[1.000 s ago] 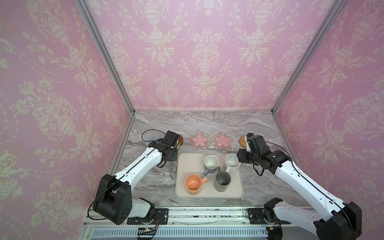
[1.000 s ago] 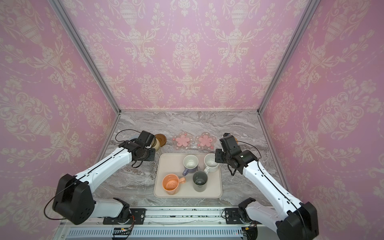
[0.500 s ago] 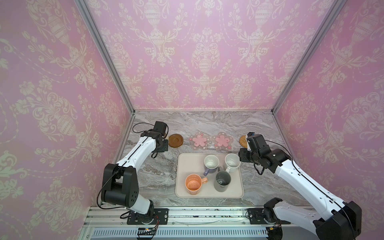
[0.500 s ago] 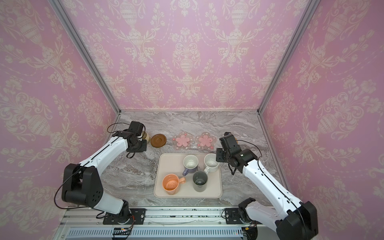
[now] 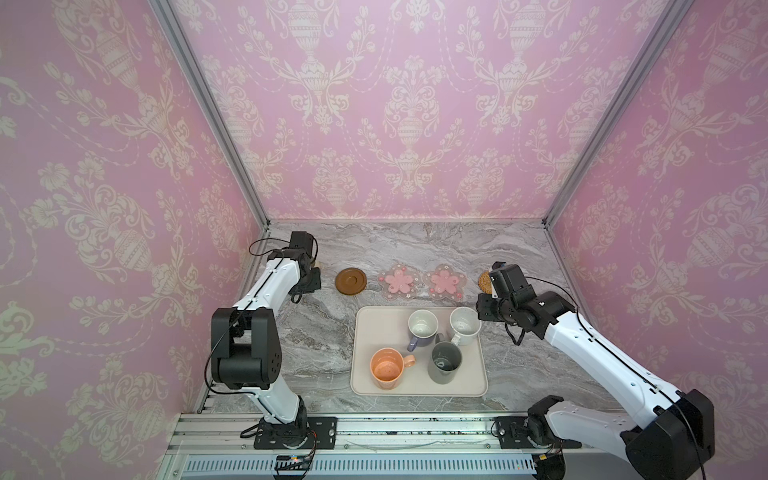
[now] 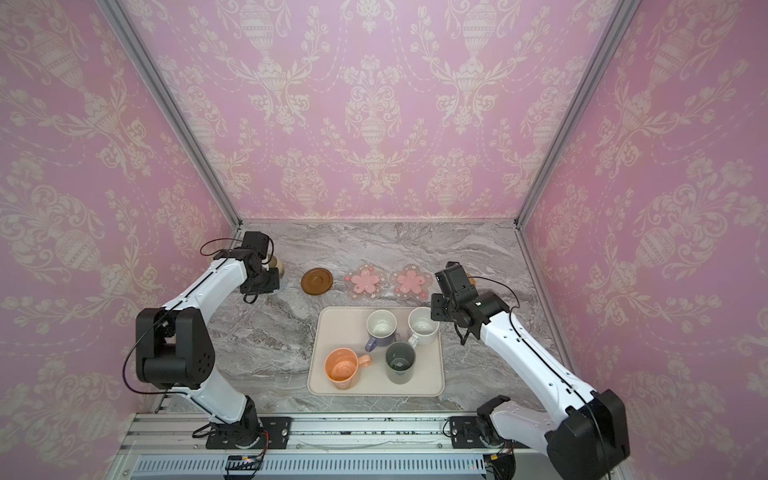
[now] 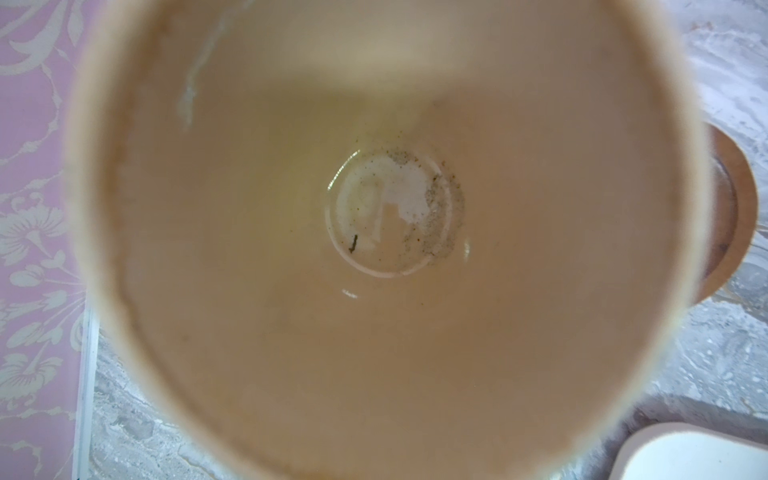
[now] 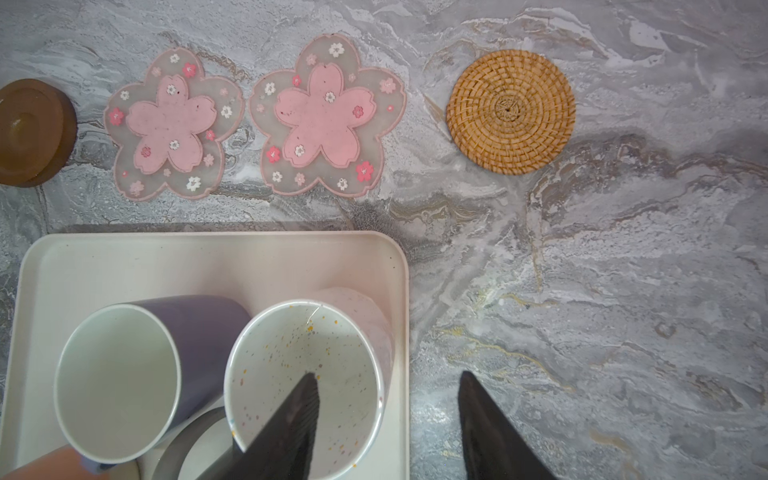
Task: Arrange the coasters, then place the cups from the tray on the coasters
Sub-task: 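Hold the cream mug beside the brown wooden coaster with the left gripper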
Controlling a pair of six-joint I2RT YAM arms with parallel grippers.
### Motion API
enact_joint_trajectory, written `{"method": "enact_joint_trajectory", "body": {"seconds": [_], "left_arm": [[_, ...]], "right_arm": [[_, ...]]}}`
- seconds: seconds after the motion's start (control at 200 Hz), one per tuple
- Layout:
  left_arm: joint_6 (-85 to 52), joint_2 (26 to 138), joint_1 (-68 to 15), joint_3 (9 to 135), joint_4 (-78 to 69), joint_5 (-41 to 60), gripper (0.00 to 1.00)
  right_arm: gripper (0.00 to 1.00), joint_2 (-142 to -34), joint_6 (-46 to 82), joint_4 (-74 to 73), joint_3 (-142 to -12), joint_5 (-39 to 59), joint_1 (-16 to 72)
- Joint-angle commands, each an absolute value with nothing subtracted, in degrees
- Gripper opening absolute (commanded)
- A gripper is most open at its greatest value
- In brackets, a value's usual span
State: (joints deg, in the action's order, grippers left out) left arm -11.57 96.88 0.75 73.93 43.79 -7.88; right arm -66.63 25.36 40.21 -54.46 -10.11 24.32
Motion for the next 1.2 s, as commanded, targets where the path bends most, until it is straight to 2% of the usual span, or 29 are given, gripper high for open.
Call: {"method": "enact_joint_trajectory", "body": {"seconds": [0.0, 0.355, 1.191], "left_arm": [[-9.08, 98.56, 1.54, 78.48, 41.63, -8.02, 0.0], [-8.42, 103.66, 2.45, 80.81, 41.07, -8.41, 0.0], [-10.52, 104.34, 4.48, 74.74, 36.75, -6.07, 0.0]], "right_arm": [[0.56, -67.32, 23.99, 41.74, -56.16, -11.67, 24.74], [0.56, -70.36, 23.99, 41.15, -57.6, -11.16, 24.73], [0.56, -70.84, 25.49, 40.78, -58.27, -9.67, 24.78]]}}
